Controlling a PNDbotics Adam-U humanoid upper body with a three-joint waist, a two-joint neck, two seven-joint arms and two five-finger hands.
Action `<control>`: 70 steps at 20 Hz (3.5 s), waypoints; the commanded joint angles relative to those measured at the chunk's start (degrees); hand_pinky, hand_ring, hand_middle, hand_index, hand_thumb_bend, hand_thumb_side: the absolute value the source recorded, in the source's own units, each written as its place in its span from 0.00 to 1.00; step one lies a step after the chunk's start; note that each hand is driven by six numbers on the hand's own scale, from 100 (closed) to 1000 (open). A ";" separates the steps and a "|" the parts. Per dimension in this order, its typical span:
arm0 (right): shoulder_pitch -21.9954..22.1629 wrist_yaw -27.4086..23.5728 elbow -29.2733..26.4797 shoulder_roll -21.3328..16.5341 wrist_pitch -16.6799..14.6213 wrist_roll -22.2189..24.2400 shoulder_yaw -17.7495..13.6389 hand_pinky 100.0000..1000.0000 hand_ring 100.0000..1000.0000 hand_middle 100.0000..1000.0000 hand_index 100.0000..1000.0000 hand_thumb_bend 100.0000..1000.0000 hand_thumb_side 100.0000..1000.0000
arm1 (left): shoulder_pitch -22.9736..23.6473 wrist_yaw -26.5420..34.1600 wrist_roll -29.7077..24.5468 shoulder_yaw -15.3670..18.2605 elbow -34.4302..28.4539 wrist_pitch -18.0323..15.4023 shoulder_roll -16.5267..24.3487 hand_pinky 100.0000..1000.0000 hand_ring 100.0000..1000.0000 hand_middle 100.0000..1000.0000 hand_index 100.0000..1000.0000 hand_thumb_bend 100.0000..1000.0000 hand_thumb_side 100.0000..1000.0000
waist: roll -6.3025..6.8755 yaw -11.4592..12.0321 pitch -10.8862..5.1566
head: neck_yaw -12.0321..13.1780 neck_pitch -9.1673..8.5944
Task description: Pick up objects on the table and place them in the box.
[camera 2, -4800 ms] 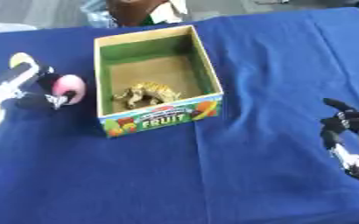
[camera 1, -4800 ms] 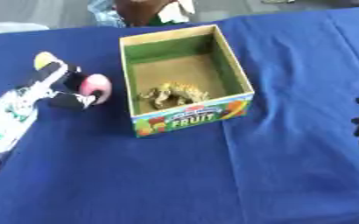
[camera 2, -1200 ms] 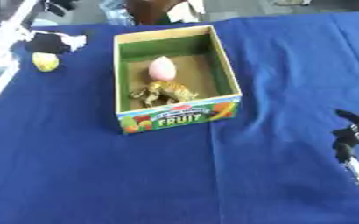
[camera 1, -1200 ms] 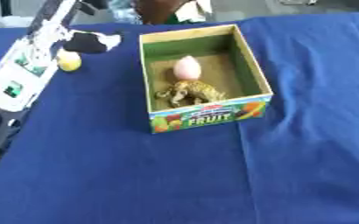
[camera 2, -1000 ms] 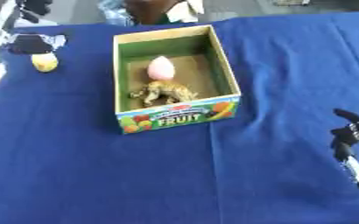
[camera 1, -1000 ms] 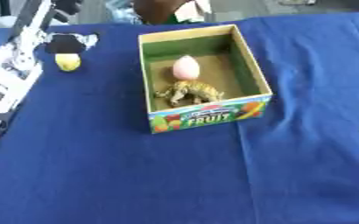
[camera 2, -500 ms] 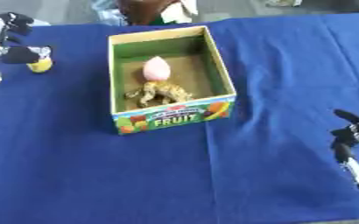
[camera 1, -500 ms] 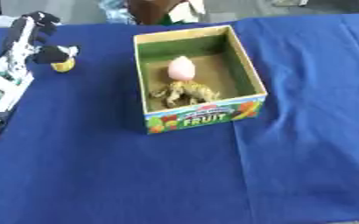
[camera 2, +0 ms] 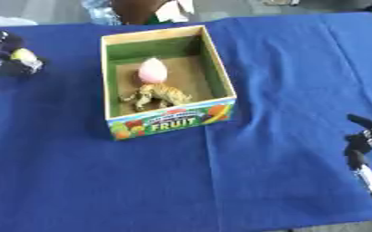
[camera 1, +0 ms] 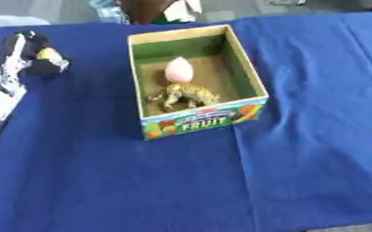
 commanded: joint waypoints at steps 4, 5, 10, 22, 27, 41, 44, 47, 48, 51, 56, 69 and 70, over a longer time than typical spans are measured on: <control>-0.66 -0.10 -0.50 -0.95 -0.21 0.14 -0.29 0.76 1.00 0.42 0.40 0.00 0.48 | -0.82 -2.13 -0.79 -0.16 -0.10 0.34 2.27 0.59 0.50 0.36 0.55 0.18 0.13 | 0.08 -0.09 -0.99 | 0.21 -0.54; -0.64 -0.10 -0.50 -0.94 -0.19 0.15 -0.30 0.76 1.00 0.42 0.40 0.00 0.48 | -0.81 -2.29 -0.72 -0.12 -0.16 0.37 2.24 0.58 0.47 0.32 0.52 0.15 0.13 | 0.09 -0.07 -1.01 | 0.22 -0.53; -0.52 -0.04 -0.52 -0.93 -0.09 0.15 -0.40 0.76 1.00 0.42 0.40 0.00 0.48 | -0.80 -1.15 3.74 0.82 -2.72 0.97 2.28 0.50 0.36 0.14 0.36 0.05 0.11 | 0.17 0.16 -1.05 | 0.19 -0.34; -0.41 -0.08 -0.48 -0.91 0.05 0.43 -0.31 0.76 1.00 0.42 0.40 0.00 0.48 | -1.10 0.43 4.99 -1.63 -24.54 1.50 3.83 0.52 0.40 0.20 0.41 0.08 0.09 | 0.32 0.40 -1.57 | 0.45 0.13; -0.24 -0.15 -0.45 -1.07 0.18 0.51 -0.42 0.76 1.00 0.42 0.40 0.00 0.48 | 0.88 -8.07 -4.17 -0.23 -21.44 4.80 4.38 0.65 0.61 0.49 0.68 0.39 0.17 | 0.49 0.73 -1.90 | 0.14 -0.13; 0.03 0.02 -0.41 -1.04 0.02 0.39 -0.42 0.76 1.00 0.42 0.40 0.00 0.49 | 2.84 -13.30 -9.92 1.06 -10.31 5.85 2.82 0.68 0.66 0.57 0.73 0.66 0.20 | 0.03 1.49 -1.72 | -0.02 -0.17; 0.05 0.03 -0.38 -0.99 -0.04 0.37 -0.41 0.76 1.00 0.42 0.40 0.00 0.49 | 2.70 -13.83 -10.06 0.65 -8.15 5.67 2.09 0.68 0.66 0.56 0.73 0.67 0.21 | -0.08 1.47 -1.65 | -0.06 -0.21; 0.09 0.09 -0.33 -0.95 -0.09 0.35 -0.40 0.76 1.00 0.42 0.40 0.00 0.49 | 2.62 -14.09 -10.31 0.36 -6.33 5.43 1.48 0.67 0.65 0.56 0.72 0.67 0.22 | -0.17 1.47 -1.53 | -0.02 -0.20; 0.10 0.12 -0.32 -0.93 -0.11 0.35 -0.39 0.76 1.00 0.42 0.40 0.00 0.49 | 2.60 -14.15 -10.38 0.28 -5.91 5.33 1.31 0.67 0.64 0.54 0.71 0.67 0.22 | -0.18 1.48 -1.49 | -0.01 -0.20; 0.07 0.16 -0.30 -0.88 -0.14 0.36 -0.37 0.76 1.00 0.42 0.40 0.00 0.49 | 2.37 -14.36 -10.08 0.18 -4.84 5.32 0.92 0.64 0.59 0.48 0.67 0.54 0.23 | -0.24 1.51 -1.36 | -0.01 -0.17; 0.13 0.26 -0.25 -0.81 -0.18 0.30 -0.42 0.76 1.00 0.42 0.40 0.00 0.49 | 2.04 -14.20 -6.13 0.29 -4.11 6.63 0.60 0.52 0.39 0.22 0.45 0.09 0.18 | -0.34 1.52 -1.29 | 0.09 -0.19; 0.29 0.19 -0.15 -0.91 -0.20 0.49 -0.18 0.76 1.00 0.42 0.40 0.00 0.49 | -2.79 -8.43 -2.50 -2.76 -23.32 6.12 1.39 0.48 0.32 0.12 0.36 0.00 0.12 | -0.32 1.61 -1.92 | 0.80 0.05; 0.29 0.14 -0.15 -0.89 -0.22 0.57 -0.09 0.76 1.00 0.42 0.40 0.00 0.49 | -3.89 -8.31 -3.44 -3.64 -24.42 5.87 1.04 0.48 0.32 0.12 0.36 0.00 0.12 | -0.35 1.57 -1.98 | 0.93 0.08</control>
